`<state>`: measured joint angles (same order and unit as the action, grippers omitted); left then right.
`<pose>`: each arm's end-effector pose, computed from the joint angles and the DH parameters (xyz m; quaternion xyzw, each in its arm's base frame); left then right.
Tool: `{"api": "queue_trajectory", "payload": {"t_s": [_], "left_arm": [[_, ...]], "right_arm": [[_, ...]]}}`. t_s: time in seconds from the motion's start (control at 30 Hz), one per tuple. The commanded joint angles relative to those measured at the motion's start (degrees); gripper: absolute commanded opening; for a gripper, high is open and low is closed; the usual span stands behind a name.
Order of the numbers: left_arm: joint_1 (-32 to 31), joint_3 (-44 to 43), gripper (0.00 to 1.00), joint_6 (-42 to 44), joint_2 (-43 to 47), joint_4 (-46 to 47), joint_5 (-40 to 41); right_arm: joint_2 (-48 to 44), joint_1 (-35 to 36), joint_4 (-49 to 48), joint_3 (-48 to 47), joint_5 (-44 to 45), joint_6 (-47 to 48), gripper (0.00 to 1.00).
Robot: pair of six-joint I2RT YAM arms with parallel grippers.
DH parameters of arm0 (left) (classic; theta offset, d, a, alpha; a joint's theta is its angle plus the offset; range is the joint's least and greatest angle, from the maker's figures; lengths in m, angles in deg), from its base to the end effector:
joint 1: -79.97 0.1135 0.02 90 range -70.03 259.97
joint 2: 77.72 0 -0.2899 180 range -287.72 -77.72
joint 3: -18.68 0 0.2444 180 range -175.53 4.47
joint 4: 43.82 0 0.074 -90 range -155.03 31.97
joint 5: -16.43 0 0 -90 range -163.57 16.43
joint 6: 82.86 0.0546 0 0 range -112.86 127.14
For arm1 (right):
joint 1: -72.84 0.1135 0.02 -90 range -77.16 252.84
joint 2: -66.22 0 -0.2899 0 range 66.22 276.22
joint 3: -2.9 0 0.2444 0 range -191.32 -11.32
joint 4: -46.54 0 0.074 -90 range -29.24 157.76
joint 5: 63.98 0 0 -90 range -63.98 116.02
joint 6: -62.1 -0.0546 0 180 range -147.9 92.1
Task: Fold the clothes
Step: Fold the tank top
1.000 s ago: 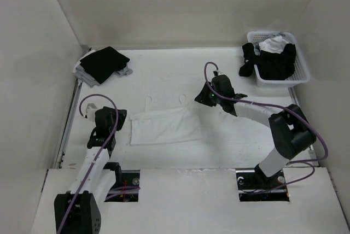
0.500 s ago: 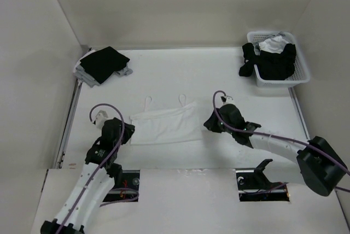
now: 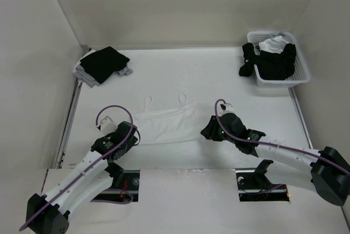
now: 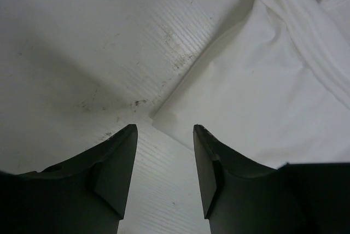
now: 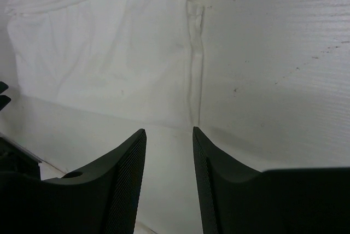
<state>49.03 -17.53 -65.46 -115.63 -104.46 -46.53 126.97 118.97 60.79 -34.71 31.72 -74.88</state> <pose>0.0921 -0.0263 0.1758 -0.3880 0.8625 -0.0421 0.3221 0.1460 0.1441 0.1925 0.0287 0.8952 0.2907 0.3367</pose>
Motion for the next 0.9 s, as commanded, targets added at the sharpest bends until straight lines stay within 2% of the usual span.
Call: {"api": "queue_trajectory", "payload": {"t_s": [0.0,0.27,0.4,0.7,0.87], "left_arm": [[-1.54,-1.91,0.44,-5.18,-1.02,-4.28,3.28],[0.48,-0.68,0.39,-4.66,-3.39,-1.03,1.43],[1.1,1.6,0.36,-4.04,-3.84,3.45,-0.85],[2.51,2.4,0.28,-1.85,-4.28,6.27,-2.0],[3.74,2.92,0.15,-0.44,-4.01,7.93,-2.44]], "right_arm": [[-0.37,0.15,-1.35,0.63,1.25,-0.04,0.45],[5.69,-1.0,-4.69,-0.24,-1.21,0.93,0.44],[6.31,0.14,-6.09,0.02,-1.13,-0.12,0.43],[8.24,0.32,-7.06,0.98,-0.6,-1.8,0.43],[9.56,0.32,-7.5,1.25,-0.77,-2.5,0.43]]}}
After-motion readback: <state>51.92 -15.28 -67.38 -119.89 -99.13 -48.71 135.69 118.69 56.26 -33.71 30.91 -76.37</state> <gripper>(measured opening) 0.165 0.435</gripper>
